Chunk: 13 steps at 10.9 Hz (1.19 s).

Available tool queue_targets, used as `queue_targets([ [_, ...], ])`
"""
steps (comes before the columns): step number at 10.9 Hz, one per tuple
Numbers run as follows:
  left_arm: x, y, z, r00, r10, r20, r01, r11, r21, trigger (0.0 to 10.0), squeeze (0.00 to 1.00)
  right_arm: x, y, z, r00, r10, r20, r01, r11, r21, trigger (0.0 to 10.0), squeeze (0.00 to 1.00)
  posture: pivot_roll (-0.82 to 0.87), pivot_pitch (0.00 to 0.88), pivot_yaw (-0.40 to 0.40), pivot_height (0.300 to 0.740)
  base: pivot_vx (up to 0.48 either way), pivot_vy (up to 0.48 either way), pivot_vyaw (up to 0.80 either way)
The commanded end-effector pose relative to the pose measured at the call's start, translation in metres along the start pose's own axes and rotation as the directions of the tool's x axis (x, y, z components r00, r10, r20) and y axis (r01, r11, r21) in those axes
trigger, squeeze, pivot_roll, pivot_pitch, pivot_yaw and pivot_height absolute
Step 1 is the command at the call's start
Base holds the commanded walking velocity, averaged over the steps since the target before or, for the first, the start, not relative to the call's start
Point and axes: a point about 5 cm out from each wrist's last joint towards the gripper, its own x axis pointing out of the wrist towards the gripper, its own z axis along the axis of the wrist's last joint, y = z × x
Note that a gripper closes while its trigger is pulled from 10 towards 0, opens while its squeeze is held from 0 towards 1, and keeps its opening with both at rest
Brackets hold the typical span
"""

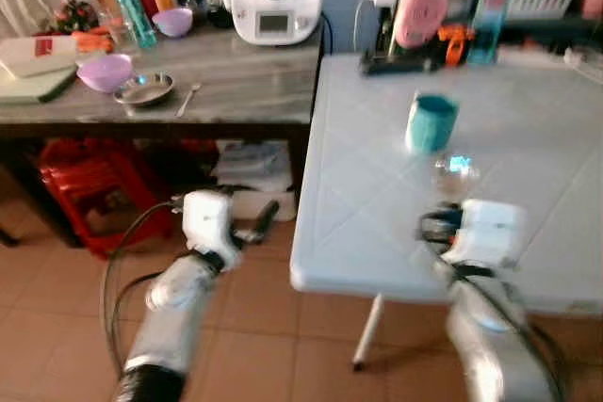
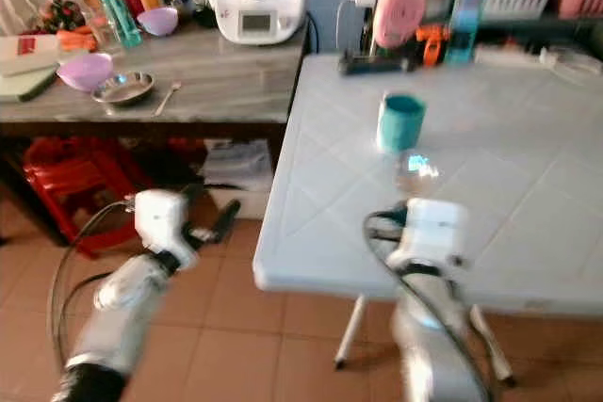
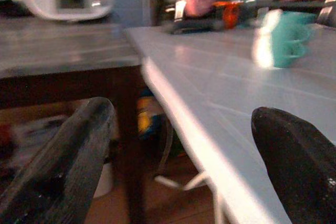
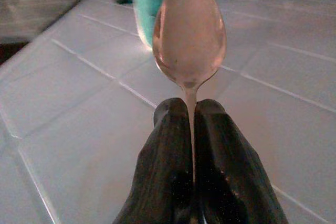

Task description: Setting the table

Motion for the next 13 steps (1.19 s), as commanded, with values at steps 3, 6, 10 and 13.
queue_targets([
  [3, -0.0006, 0.0138, 0.0033, 0.998, 0.068, 0.008, -0.068, 0.996, 0.051, 10.0, 0.00, -0.0003, 0.0073, 0.0068, 0.998, 0.026, 0.054, -0.027, 1.000, 0.014, 10.0, 0.00, -0.02, 0.000, 0.084, 0.740, 0.000, 0.335, 0.00],
  [6, 0.0001, 0.0107, 0.0016, 0.998, 0.062, 0.006, -0.062, 0.997, 0.050, 10.0, 0.00, -0.0007, 0.0041, 0.0035, 0.999, 0.009, 0.051, -0.010, 1.000, 0.017, 10.0, 0.00, -0.02, 0.000, 0.089, 0.740, 0.000, 0.341, 0.00],
  [10, 0.0004, 0.0111, 0.0019, 0.998, 0.058, 0.009, -0.059, 0.997, 0.057, 10.0, 0.00, -0.0007, 0.0039, 0.0022, 0.998, 0.001, 0.056, -0.002, 1.000, 0.022, 10.0, 0.00, -0.02, 0.000, 0.090, 0.740, 0.000, 0.413, 0.00],
  [13, 0.0017, 0.0103, 0.0019, 0.999, 0.053, 0.009, -0.054, 0.997, 0.057, 10.0, 0.00, -0.0002, 0.0045, 0.0026, 0.998, 0.001, 0.064, -0.003, 1.000, 0.023, 10.0, 0.00, -0.02, 0.000, 0.091, 0.740, 0.000, 0.437, 0.00],
])
